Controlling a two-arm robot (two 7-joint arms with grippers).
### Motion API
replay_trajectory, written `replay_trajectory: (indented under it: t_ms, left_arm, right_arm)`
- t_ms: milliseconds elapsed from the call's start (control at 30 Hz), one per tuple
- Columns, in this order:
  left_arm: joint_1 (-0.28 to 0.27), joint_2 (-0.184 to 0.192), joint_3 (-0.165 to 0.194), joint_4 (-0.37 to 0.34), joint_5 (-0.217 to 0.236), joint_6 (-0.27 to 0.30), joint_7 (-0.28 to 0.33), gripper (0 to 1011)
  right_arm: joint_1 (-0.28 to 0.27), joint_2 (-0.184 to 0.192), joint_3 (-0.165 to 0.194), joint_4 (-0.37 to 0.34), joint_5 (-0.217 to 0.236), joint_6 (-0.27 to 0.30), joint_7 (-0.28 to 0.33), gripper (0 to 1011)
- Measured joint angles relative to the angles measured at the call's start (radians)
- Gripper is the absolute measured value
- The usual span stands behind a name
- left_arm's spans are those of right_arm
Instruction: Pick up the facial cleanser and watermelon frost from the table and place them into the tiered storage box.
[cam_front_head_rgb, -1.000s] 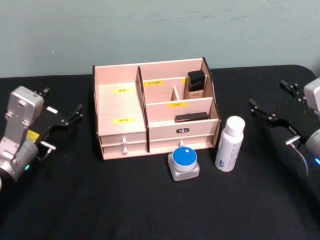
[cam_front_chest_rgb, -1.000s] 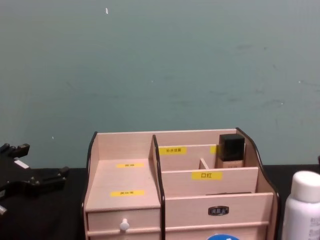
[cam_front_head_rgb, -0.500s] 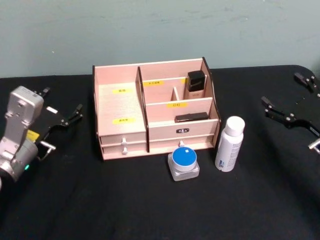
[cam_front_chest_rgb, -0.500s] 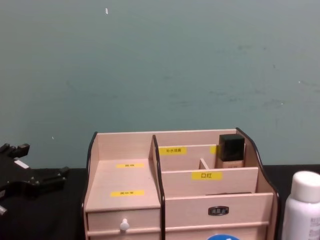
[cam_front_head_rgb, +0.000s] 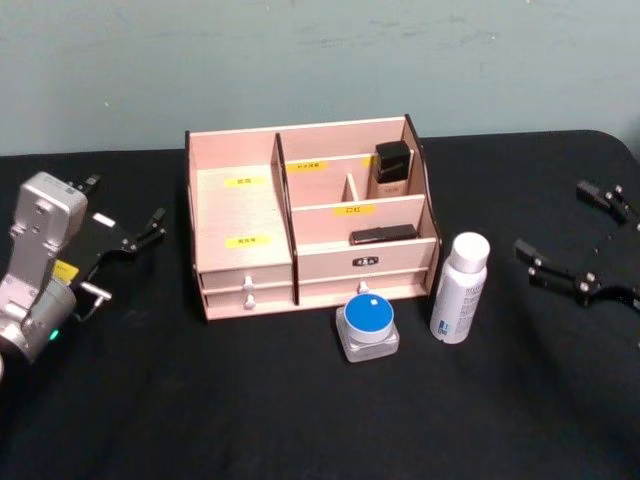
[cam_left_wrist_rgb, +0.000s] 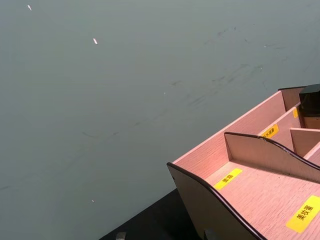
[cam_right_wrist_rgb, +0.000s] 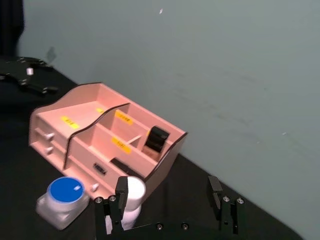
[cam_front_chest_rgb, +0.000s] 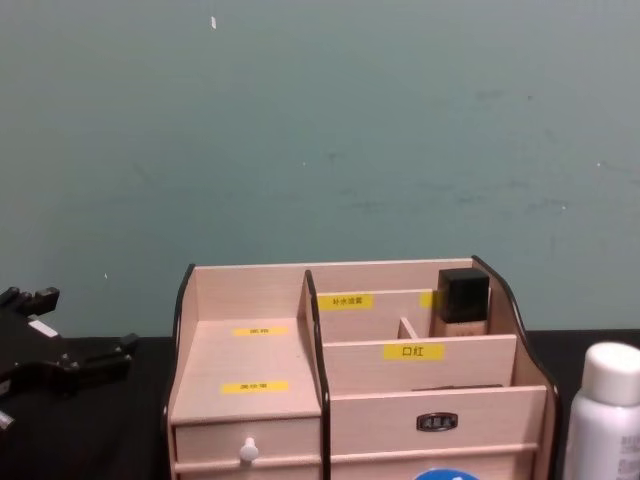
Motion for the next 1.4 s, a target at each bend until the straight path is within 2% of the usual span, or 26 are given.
replay_trajectory:
  t_ms: [167, 300, 500, 700, 967, 1100, 1400]
  left_arm:
    - [0.0, 0.0, 0.0, 0.0, 0.0, 0.0, 0.0, 1010]
    - [0.0, 0.0, 0.0, 0.0, 0.0, 0.0, 0.0, 1010]
    - [0.0, 0.0, 0.0, 0.0, 0.0, 0.0, 0.0, 1010]
    - [0.0, 0.0, 0.0, 0.0, 0.0, 0.0, 0.0, 1010]
    - [0.0, 0.0, 0.0, 0.0, 0.0, 0.0, 0.0, 1010]
    - [0.0, 0.0, 0.0, 0.0, 0.0, 0.0, 0.0, 1009]
    - [0.0, 0.0, 0.0, 0.0, 0.0, 0.0, 0.0, 1010]
  right_arm:
    - [-0.047, 0.012, 0.026, -0.024, 0.039, 0.02, 0.037, 1002]
    - [-0.053, 0.011, 0.028, -0.019, 0.079, 0.044, 0.077, 1002]
    - [-0.024, -0.012, 0.006, 0.027, 0.139, 0.097, 0.134, 1002]
    - [0.026, -0.046, -0.029, 0.091, 0.168, 0.15, 0.175, 1002]
    - [0.109, -0.102, -0.085, 0.182, 0.157, 0.18, 0.228, 1002]
    - [0.152, -0.133, -0.113, 0.223, 0.123, 0.185, 0.238, 1002]
    - [0.213, -0.184, -0.141, 0.276, 0.071, 0.187, 0.25, 1002]
